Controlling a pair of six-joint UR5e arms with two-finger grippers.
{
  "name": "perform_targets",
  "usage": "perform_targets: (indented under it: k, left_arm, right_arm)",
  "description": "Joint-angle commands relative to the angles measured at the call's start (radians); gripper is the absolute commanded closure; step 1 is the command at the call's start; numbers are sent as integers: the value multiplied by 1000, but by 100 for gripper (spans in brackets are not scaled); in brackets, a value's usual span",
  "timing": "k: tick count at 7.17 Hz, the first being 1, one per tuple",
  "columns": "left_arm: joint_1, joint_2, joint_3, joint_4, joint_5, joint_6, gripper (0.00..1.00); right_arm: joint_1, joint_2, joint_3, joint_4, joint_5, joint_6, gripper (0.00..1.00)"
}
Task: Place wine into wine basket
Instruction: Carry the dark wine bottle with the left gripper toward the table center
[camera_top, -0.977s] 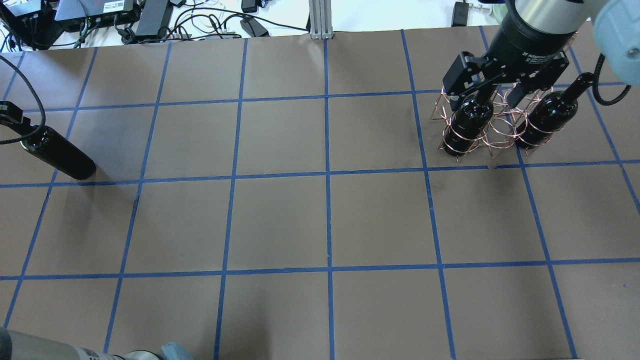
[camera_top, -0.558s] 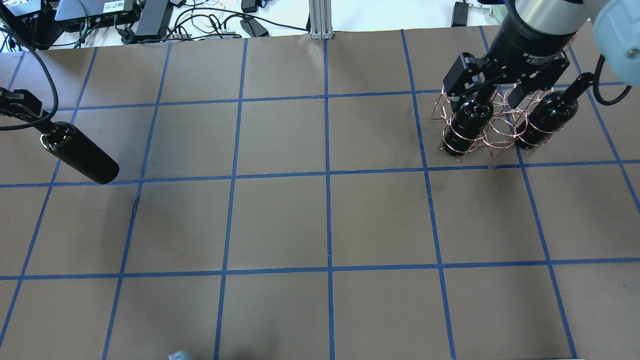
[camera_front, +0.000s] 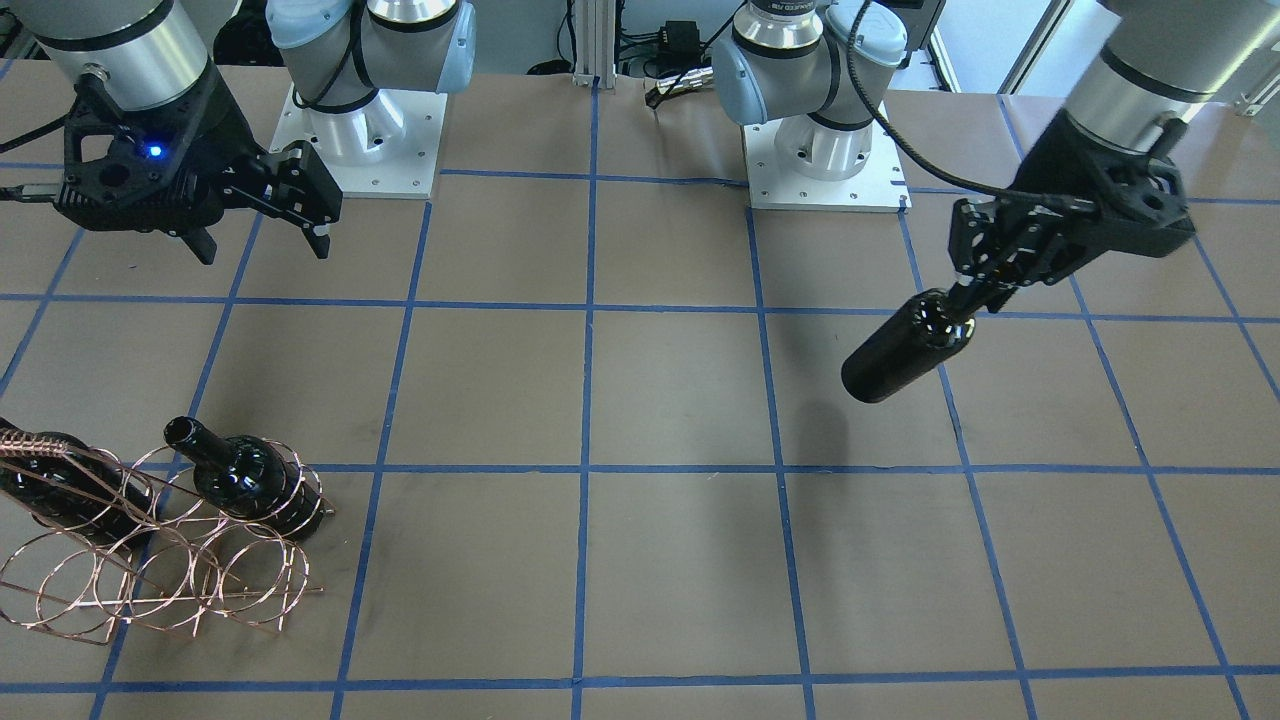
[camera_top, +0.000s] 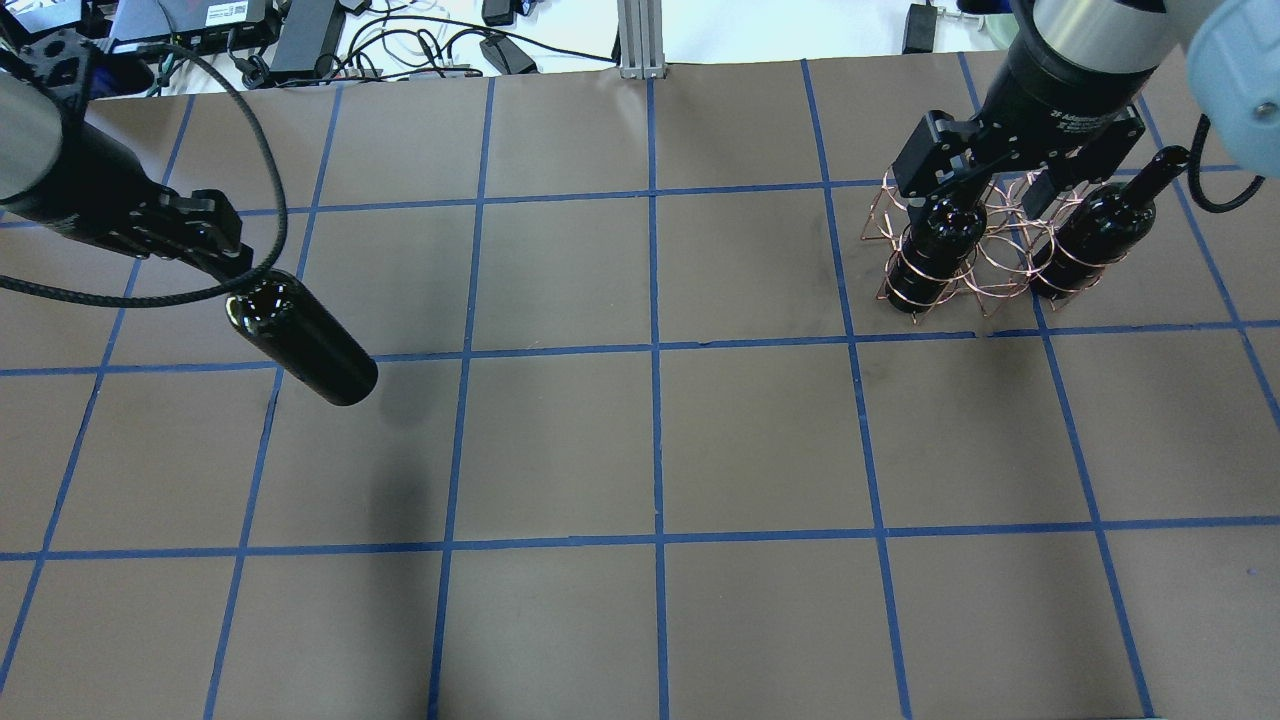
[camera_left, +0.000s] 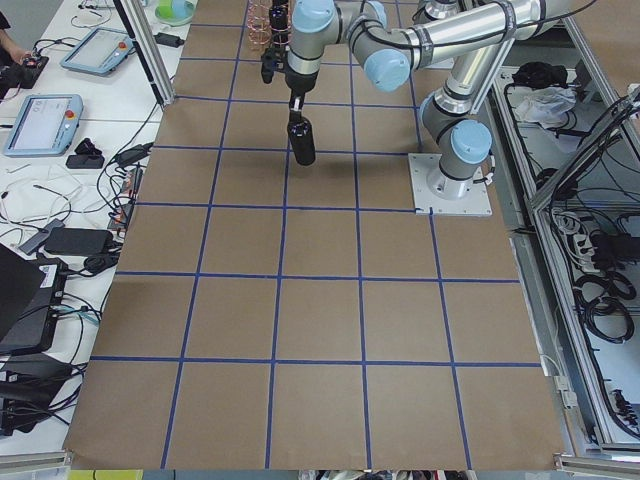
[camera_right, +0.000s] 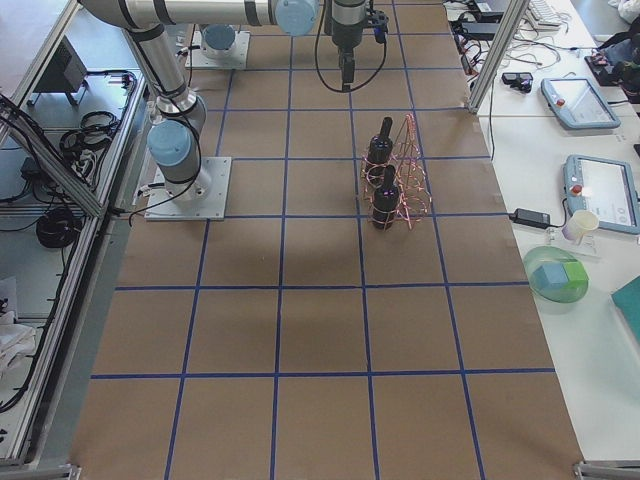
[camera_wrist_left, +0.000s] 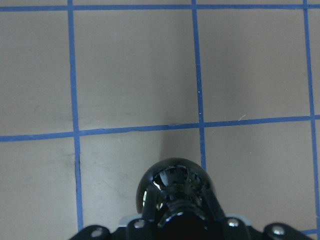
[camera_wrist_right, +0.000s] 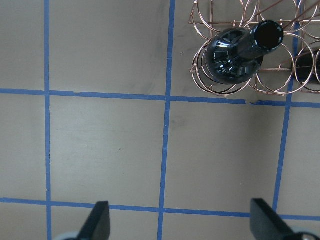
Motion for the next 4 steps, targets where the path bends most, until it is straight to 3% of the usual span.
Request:
perform_targets:
  k: [1, 4]
  left_arm:
    - [-210, 35, -36, 17, 86, -332, 100]
    - [-380, 43, -82, 28, 197, -662, 100]
  right_arm:
    - [1, -4, 0, 4, -7, -1, 0]
    - [1, -1, 0, 1, -1, -9, 0]
